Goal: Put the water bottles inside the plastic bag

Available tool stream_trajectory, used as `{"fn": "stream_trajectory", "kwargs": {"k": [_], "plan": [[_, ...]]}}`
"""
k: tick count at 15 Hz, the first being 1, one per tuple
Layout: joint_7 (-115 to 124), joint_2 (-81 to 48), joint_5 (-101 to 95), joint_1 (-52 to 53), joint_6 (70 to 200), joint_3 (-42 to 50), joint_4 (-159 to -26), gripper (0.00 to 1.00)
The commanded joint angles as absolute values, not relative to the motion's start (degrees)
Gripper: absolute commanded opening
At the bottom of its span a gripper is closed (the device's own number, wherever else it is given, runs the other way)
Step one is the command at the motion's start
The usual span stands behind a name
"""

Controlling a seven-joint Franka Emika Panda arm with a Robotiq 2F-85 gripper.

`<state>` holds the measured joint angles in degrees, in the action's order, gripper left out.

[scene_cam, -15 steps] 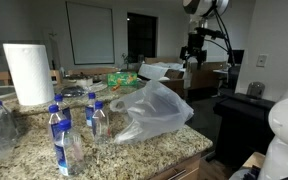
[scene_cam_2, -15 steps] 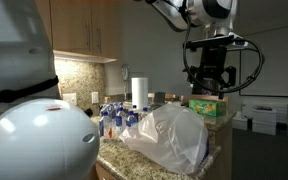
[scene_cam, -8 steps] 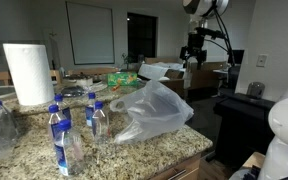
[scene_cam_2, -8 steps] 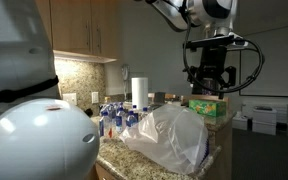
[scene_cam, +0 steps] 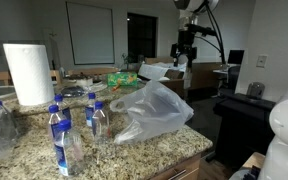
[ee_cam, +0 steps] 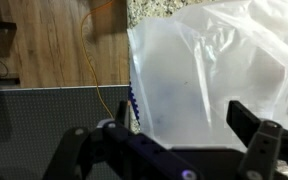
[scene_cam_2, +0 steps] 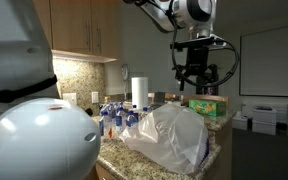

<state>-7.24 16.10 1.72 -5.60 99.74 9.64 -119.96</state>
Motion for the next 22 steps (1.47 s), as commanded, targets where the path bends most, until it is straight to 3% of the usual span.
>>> {"fn": "stream_trajectory", "kwargs": {"k": [1,7,11,22], "plan": [[-5.9,18.7,3.5,-2.6,99.6,5.2,-119.3,1.0],[-8.2,17.3,10.9,5.5,100.5,-2.0,-117.6,1.0],[-8.1,15.7,9.6,8.7,108.2,-6.1,-121.7,1.0],[-8.1,13.2,10.2,10.0,111.7,-7.3,-121.8,1.0]]}}
